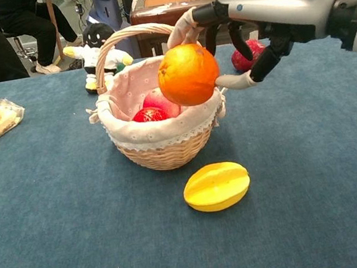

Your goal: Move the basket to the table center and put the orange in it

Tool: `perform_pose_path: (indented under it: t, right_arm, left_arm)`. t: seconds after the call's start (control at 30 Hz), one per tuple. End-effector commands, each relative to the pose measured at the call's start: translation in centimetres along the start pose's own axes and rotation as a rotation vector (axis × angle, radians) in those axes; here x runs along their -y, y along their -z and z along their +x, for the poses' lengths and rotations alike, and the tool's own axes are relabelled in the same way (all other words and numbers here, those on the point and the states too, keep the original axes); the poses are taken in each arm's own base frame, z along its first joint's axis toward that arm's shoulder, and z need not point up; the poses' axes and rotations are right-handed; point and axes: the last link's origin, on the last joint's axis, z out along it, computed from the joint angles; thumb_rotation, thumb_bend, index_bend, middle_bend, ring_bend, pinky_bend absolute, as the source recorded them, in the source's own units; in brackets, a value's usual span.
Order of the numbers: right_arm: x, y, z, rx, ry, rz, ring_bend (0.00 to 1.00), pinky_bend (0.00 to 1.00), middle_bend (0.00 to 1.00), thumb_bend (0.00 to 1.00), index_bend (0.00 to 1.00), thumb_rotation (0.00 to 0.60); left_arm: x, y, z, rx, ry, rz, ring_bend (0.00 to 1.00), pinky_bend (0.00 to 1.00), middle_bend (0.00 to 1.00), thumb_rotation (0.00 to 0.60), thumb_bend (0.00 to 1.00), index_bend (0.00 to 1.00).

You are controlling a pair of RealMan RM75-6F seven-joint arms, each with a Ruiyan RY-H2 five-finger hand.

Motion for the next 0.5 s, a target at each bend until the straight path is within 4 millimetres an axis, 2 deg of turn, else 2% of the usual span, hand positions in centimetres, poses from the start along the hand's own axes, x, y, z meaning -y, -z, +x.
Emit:
perform_pose_path:
  t: [0.03, 0.2, 0.3, 0.4, 0.5]
  right_arm:
    - [0.3, -1.0, -0.6, 0.000, 0.035, 0.003, 0.25, 0.53, 0.24, 0.42, 0.20, 0.600]
    - [0.9, -2.1, -1.3, 0.028, 0.049, 0.005, 0.12, 0.38, 0.11, 0.42, 0.05, 0.600]
    - [1.3, -2.4, -1.2, 0.037, 0.047, 0.013, 0.07, 0.32, 0.07, 0.42, 0.01, 0.600]
    - [1.5, -2.1, -0.9, 0.038, 0.047, 0.023, 0.07, 0.31, 0.07, 0.42, 0.01, 0.600]
    - [1.5, -0.8, -0.1, 0.021, 0.045, 0.029, 0.07, 0.31, 0.08, 0.42, 0.01, 0.600]
  left_arm:
    - [-0.2, 0.1, 0.0, 0.006, 0.010, -0.006, 0.17, 0.26, 0.23, 0.600, 0.20, 0.20]
    - [-0.3, 0.2, 0.1, 0.010, 0.012, -0.014, 0.17, 0.26, 0.23, 0.600, 0.20, 0.20]
    - [-0.2, 0.2, 0.1, 0.009, 0.009, -0.011, 0.17, 0.25, 0.23, 0.600, 0.20, 0.20]
    - [-0.1, 0.2, 0.2, 0.007, 0.008, -0.008, 0.17, 0.25, 0.23, 0.600, 0.20, 0.20]
    - [0.1, 0.1, 0.3, 0.008, 0.000, -0.007, 0.17, 0.25, 0.23, 0.600, 0.21, 0.20]
